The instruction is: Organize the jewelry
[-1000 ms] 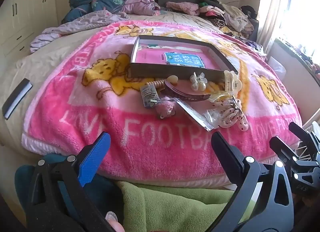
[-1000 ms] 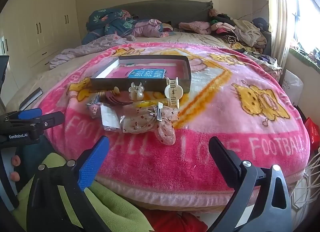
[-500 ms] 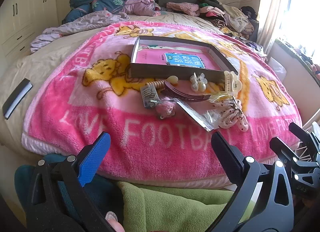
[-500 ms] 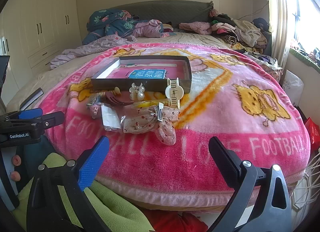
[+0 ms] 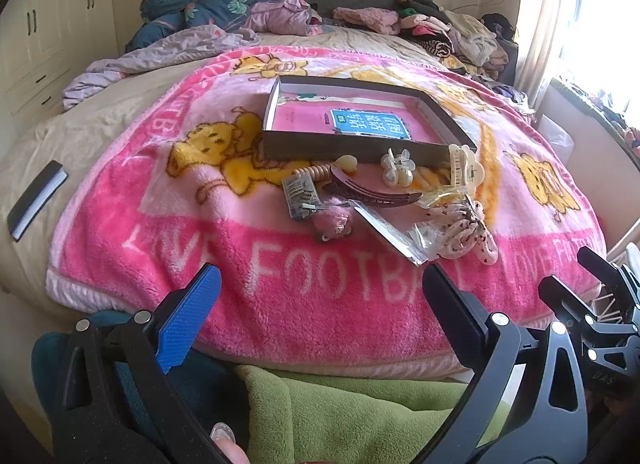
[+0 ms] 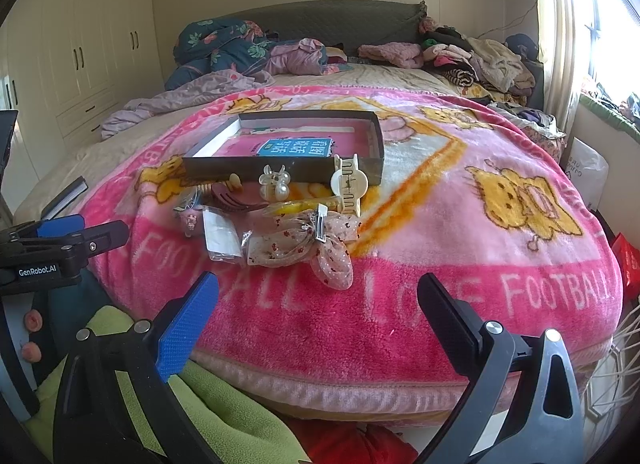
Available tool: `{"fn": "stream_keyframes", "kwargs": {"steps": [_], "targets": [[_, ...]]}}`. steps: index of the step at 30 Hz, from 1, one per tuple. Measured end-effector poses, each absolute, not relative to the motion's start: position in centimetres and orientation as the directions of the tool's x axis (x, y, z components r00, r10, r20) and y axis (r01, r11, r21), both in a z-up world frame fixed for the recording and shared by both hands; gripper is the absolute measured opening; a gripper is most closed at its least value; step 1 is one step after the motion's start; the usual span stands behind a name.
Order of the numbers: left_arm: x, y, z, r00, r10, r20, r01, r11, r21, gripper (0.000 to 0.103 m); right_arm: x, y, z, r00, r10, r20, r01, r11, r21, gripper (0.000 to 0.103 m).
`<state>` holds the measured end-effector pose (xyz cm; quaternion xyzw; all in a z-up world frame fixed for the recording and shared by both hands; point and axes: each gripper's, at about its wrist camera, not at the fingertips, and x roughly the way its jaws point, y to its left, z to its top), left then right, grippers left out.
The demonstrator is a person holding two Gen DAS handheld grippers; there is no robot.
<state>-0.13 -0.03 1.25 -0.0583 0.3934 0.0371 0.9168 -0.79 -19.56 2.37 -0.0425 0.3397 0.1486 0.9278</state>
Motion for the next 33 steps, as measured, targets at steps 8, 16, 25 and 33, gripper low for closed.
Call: {"fn": "stream_keyframes", "kwargs": {"steps": [8,16,25,33], "targets": [[-0.1,0.0,1.3,0.688,0.023,-0.725,-0.113,0.991,-0.076,0.093,-0.8,-19.4,2.1,0.722,0.248,-0.646,-0.304,0.952,0.026,0.097],[-0.1,0.1,1.3,0.690,0.023,-0.724,-0.115,0.990,-0.079,0.093,-0.4,-19.7,2.0,0.721,0.255,-0.644,-0.307,0.951,0.032,0.097],[-0.1,0.1,1.3,0.689,0.024,-0.724,-0.115,0.990,-0.078,0.093,-0.4,-19.6,2.0,0.721,0.256,-0.644,-0.308,0.951,0.033,0.097],[0.1,0.7,1.1,0.683,0.013,-0.730,-0.126,0.987,-0.100,0.093,0.3,-19.5,1.8,0.711,0.267,-0.650,-0.316,0.948,0.044,0.097]]}}
